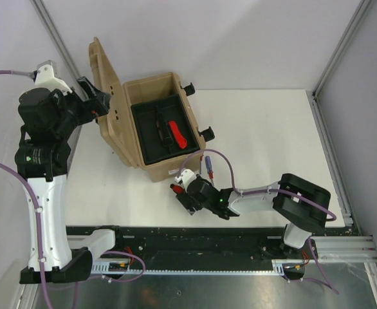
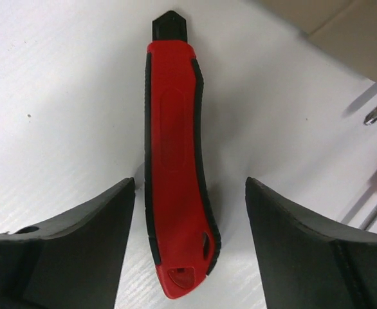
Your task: Pack the tool kit
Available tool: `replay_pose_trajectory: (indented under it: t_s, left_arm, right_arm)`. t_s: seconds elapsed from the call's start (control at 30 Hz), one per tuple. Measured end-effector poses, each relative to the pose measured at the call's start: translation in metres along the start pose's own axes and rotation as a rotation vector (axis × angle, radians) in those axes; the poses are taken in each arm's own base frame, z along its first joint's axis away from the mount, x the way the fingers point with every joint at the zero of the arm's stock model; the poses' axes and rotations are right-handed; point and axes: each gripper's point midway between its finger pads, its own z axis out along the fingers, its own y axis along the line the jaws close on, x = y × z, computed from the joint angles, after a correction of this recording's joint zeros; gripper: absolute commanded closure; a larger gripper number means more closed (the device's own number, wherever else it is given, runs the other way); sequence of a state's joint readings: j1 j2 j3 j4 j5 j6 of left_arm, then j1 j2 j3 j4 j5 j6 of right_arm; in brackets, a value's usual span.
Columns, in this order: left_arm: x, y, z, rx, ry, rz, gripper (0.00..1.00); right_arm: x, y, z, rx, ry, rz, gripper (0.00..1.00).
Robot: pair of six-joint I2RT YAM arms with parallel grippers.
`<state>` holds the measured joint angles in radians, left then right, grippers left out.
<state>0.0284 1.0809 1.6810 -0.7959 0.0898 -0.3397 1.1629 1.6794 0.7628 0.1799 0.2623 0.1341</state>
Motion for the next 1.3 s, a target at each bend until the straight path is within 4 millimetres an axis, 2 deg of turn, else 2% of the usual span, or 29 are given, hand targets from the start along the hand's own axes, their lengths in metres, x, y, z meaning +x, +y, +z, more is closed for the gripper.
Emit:
replay_pose_trajectory:
  t_s: [0.2, 0.33, 0.53, 0.67, 0.8, 1.07, 1.2, 1.3]
  left_arm:
    - [0.0, 0.0, 0.0, 0.0, 0.0, 0.0, 0.01]
    - [0.0, 0.0, 0.0, 0.001, 0.0, 0.0, 0.01]
    - [0.0, 0.0, 0.0, 0.001, 0.001, 0.0, 0.01]
    - [0.001, -0.001, 0.0, 0.006, 0.002, 0.0, 0.01]
    - [0.001, -0.004, 0.0, 0.017, 0.007, 0.0, 0.01]
    - [0.002, -0.006, 0.0, 0.028, 0.011, 0.0, 0.01]
    - [0.002, -0.006, 0.0, 0.029, 0.011, 0.0, 0.01]
    - [0.002, -0.006, 0.0, 0.029, 0.011, 0.0, 0.01]
  right_arm:
    - [-0.004, 0.005, 0.005, -0.006, -0.002, 0.004, 0.7]
    - [-0.002, 0.004, 0.003, 0.004, 0.009, -0.016, 0.86]
    - [0.013, 0.001, -0.02, 0.003, 0.099, -0.071, 0.94]
    - [0.011, 0.0, -0.042, -0.017, 0.127, -0.081, 0.94]
    - [-0.019, 0.001, -0.07, -0.042, 0.063, -0.056, 0.93]
    - [-0.121, -0.008, -0.142, -0.078, -0.232, 0.055, 0.93]
    - [-0.16, -0.026, -0.156, -0.049, -0.334, 0.106, 0.91]
    - [-0.183, -0.049, -0.156, -0.007, -0.389, 0.153, 0.9]
